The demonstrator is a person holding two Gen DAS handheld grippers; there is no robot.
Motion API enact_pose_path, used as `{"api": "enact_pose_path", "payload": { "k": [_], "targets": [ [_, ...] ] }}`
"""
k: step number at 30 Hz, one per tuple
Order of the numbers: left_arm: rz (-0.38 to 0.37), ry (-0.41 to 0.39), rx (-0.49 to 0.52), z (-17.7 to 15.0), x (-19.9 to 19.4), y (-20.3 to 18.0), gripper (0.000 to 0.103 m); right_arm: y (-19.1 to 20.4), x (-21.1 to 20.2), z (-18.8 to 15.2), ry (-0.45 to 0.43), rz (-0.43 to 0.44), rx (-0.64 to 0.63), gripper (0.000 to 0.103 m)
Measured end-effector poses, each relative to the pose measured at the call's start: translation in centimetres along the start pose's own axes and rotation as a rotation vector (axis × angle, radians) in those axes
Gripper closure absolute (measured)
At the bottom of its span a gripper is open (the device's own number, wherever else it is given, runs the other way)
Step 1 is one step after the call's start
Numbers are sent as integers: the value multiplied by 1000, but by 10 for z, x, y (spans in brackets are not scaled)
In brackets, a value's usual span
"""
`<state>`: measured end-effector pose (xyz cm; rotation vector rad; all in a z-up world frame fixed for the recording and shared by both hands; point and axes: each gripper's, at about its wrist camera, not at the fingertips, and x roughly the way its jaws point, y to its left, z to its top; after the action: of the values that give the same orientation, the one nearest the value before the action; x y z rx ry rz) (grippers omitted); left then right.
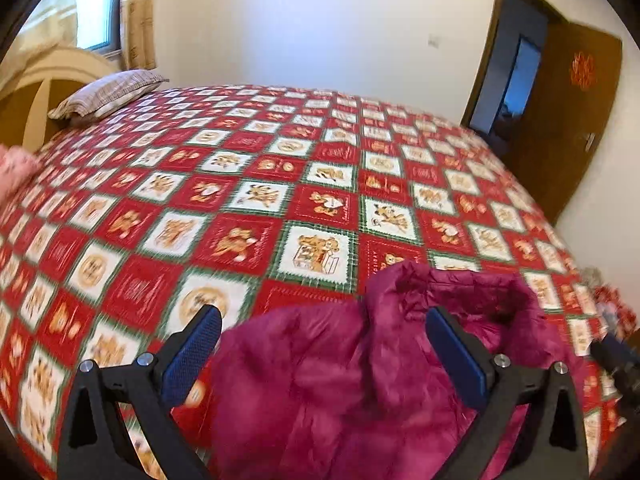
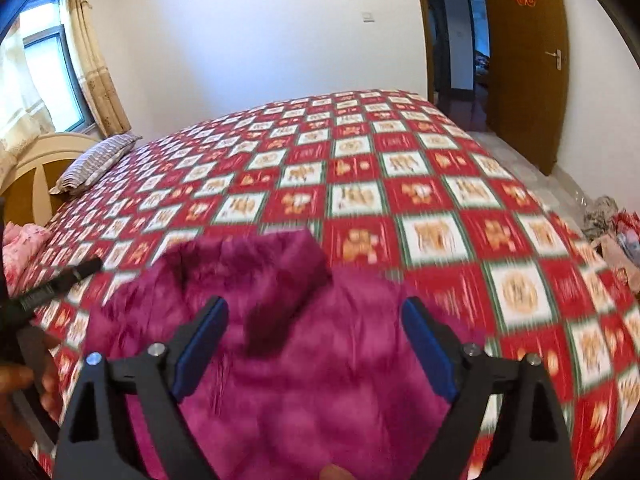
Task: Fold large clothes
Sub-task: 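Grasp the jacket hem with the right tool while the left tool grasps the hem too, then lift the hem with both tools and fold it toward the collar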
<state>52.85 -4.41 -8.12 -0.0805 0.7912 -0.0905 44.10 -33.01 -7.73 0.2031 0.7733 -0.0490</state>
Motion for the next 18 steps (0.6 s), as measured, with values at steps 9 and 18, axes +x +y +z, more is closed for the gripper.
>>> {"api": "enact_pose_path", "payload": {
  "k": [9, 18],
  "targets": [
    [-52, 53, 86, 5, 70, -19, 1, -4, 80, 18, 143, -47, -50, 30],
    [-236, 45, 164, -10, 49, -24, 75, -13, 60, 6, 114, -10, -103, 92]
  ]
}}
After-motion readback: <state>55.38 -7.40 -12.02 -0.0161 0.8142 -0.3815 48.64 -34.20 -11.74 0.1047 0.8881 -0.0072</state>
